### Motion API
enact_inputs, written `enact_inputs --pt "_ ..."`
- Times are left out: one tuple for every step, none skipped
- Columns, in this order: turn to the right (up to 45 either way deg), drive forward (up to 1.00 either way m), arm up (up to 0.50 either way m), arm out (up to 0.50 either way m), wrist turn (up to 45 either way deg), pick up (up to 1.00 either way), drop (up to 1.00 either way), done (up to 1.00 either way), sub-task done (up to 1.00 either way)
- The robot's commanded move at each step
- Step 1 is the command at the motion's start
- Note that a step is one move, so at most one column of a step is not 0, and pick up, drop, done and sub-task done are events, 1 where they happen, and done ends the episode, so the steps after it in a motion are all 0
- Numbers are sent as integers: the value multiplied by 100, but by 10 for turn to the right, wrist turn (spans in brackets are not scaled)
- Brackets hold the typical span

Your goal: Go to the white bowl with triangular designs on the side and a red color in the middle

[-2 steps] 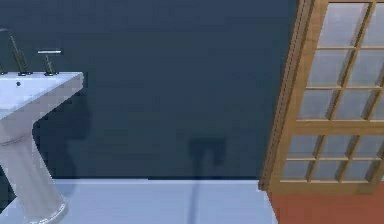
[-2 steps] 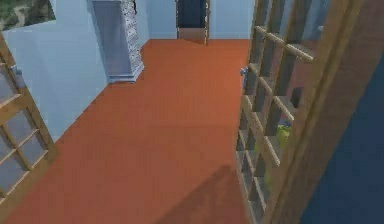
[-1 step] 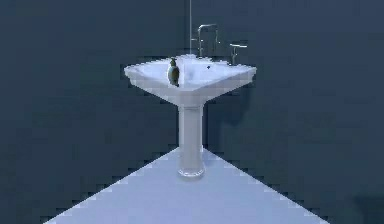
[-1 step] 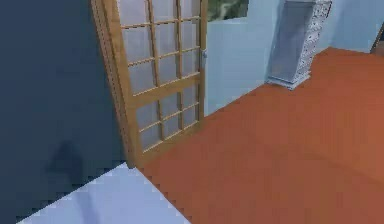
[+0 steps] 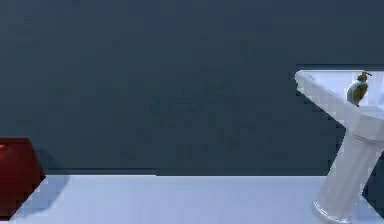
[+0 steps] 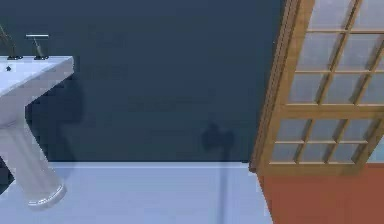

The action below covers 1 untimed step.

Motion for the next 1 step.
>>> enact_inputs --pt "-450 0 0 0 0 0 0 0 0"
